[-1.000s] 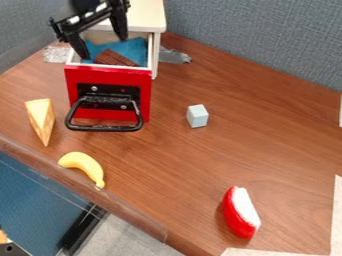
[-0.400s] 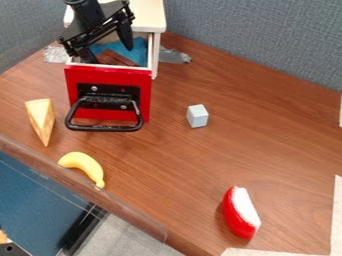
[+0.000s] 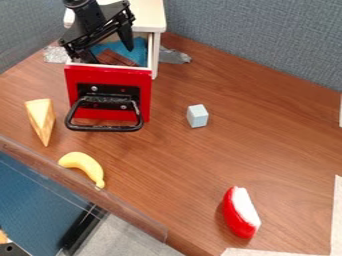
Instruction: Take out the chocolate out of the drawer and put it on the bottom center of the table
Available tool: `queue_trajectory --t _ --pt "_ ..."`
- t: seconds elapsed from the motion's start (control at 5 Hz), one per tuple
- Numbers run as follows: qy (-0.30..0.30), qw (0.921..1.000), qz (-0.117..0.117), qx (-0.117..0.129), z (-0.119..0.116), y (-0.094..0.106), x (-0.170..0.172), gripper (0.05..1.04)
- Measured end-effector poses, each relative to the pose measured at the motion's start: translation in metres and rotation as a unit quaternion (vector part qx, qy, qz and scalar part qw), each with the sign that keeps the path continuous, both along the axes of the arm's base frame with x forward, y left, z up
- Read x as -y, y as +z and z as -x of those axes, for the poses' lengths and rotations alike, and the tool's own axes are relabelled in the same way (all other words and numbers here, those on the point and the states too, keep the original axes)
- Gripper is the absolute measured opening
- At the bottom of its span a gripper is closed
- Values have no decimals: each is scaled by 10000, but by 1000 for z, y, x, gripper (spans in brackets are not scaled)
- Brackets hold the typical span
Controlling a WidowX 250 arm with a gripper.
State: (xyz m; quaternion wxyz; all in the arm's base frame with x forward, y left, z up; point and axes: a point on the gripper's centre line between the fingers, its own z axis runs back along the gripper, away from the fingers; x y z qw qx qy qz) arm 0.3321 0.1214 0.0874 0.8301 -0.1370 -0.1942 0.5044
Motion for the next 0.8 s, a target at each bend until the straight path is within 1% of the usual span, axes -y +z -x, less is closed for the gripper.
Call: queue_trajectory --t 0.2,0.4,0.6,0.8 --pt "36 9999 -34 -150 -2 -8 4 1001" --pt "64 9998 -81 -179 -4 -11 4 1001" --pt "126 9997 -71 -197 -5 -14 4 1001" --pt "246 9993 -18 -282 -7 -13 2 1001"
